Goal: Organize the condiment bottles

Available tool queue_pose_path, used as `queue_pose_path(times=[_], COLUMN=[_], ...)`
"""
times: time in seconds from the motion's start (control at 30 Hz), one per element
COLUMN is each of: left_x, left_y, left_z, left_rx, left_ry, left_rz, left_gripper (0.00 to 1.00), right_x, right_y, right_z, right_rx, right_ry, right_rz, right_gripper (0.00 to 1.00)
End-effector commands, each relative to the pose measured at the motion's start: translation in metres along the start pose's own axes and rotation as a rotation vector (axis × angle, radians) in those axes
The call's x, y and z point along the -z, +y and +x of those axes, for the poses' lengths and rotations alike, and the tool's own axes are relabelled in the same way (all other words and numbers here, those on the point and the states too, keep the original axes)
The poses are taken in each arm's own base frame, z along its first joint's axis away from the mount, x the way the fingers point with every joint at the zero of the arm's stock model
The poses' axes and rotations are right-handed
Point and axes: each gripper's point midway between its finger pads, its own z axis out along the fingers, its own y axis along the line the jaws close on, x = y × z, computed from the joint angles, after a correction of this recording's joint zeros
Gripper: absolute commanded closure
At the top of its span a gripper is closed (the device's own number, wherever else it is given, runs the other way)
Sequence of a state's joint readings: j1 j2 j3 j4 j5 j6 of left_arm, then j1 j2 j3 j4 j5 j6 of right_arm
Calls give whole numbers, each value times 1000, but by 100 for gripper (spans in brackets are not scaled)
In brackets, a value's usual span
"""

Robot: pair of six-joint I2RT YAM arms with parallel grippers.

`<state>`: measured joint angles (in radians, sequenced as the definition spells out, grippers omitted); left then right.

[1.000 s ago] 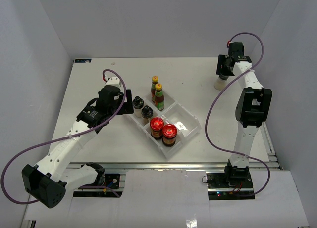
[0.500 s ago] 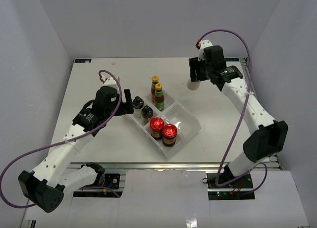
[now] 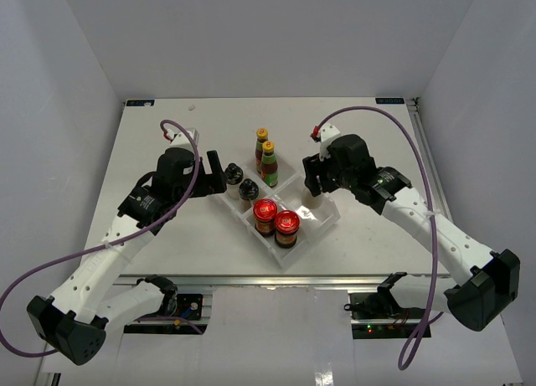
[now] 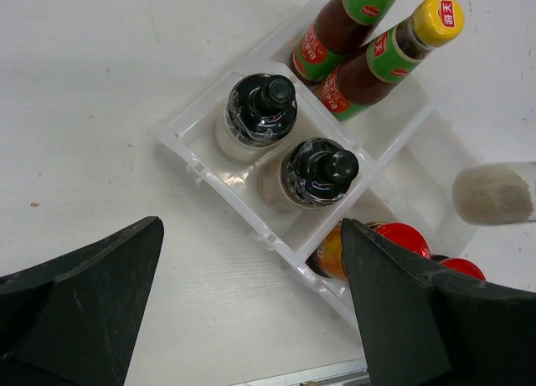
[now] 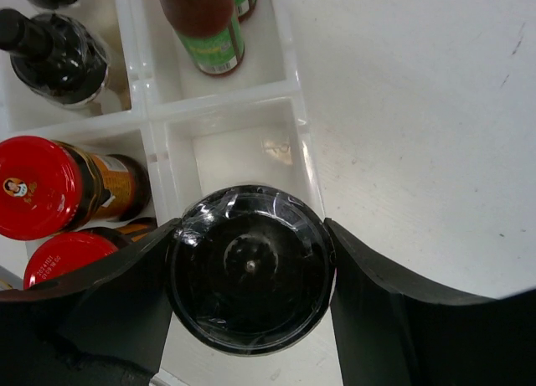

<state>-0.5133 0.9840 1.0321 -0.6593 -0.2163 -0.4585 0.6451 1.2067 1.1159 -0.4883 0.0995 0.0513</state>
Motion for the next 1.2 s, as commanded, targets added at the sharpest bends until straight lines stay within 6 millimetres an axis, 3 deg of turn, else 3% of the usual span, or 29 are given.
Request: queue_pose_path(times=[0.0, 0.27, 0.63, 0.7, 1.0, 1.17], left_x=[10, 6, 3, 3, 1, 2], left_y=[-7, -6, -1, 0, 0, -3], left_z=[-11, -11, -10, -9, -8, -11], left_rx=[37, 47, 44, 43, 51, 50], left_ry=[-31, -35, -35, -36, -32, -35], left_rz=[37, 24, -2, -6, -8, 0], left_gripper=[2, 2, 2, 2, 2, 2], right_x=[-1, -25, -59, -62, -66, -57], right_y=[16, 25, 22, 19, 23, 20], right_z=[-30, -7, 11, 14, 22, 9], right_rx=[-29, -8, 1, 0, 2, 1], right_ry=[-163, -131, -141, -141, -103, -107], right_rz=[-64, -84, -25, -7, -10, 7], right_gripper=[92, 92, 91, 85, 19, 5])
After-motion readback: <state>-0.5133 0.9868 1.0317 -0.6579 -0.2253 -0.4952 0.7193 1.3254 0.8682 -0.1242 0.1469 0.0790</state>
